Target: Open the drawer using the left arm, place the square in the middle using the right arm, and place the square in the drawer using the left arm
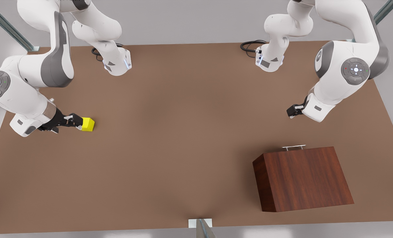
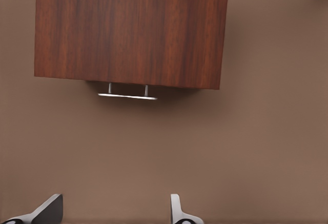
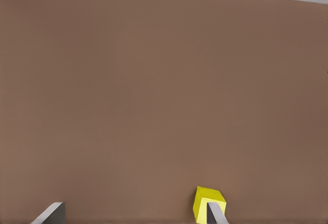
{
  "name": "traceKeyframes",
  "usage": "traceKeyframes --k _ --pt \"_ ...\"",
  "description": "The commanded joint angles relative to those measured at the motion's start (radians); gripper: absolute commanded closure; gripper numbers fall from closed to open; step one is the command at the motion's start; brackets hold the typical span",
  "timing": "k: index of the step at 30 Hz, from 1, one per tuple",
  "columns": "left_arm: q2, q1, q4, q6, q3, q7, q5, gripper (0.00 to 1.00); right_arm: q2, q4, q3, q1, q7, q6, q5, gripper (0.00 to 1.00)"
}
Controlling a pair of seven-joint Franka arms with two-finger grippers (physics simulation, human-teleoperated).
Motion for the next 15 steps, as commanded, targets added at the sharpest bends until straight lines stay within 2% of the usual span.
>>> traceKeyframes --k 1,2,3,4,6,7,9,11,13,15 --pt "0.0 0.0 0.001 -0.003 0.0 0.0 -0.001 0.0 0.0 0.0 0.0 0.0 0.0 0.0 0.0 0.0" --pt "-0.005 0.0 -0.025 -0.024 0.016 0.0 -0.007 0.0 0.0 0.008 0.0 0.002 0.0 0.0 0.0 0.0" --pt "-0.023 -0.012 -0.141 -0.035 0.019 -0.006 0.022 0.0 0.0 0.008 0.0 0.005 0.0 -0.001 -0.001 0.0" --pt "-0.031 -0.016 -0.194 0.0 0.019 -0.132 0.038 0.0 0.0 0.008 0.0 0.005 0.0 -0.001 -0.001 0.0" --pt "-0.059 -0.016 -0.413 0.371 0.039 -0.805 0.007 0.0 -0.001 0.003 0.0 0.002 0.001 -0.007 -0.004 0.0" --pt "-0.068 -0.016 -0.493 0.515 0.049 -0.946 0.005 0.0 -0.012 -0.032 -0.005 -0.018 0.001 -0.026 -0.006 0.0" --pt "-0.074 -0.016 -0.608 0.732 0.074 -1.264 0.007 0.0 -0.081 -0.202 -0.017 -0.061 0.0 0.101 -0.01 0.0" --pt "-0.091 -0.016 -0.695 0.856 0.079 -1.39 0.015 0.0 -0.08 -0.265 -0.045 -0.089 0.0 0.115 -0.01 0.0" --pt "-0.103 -0.016 -0.749 0.919 0.079 -1.416 0.028 0.0 -0.032 -0.238 -0.045 -0.099 -0.005 0.135 -0.01 0.0" --pt "-0.103 -0.016 -0.789 0.999 0.079 -1.416 0.058 0.0 -0.006 -0.169 -0.031 -0.067 0.001 -0.003 -0.086 0.0"
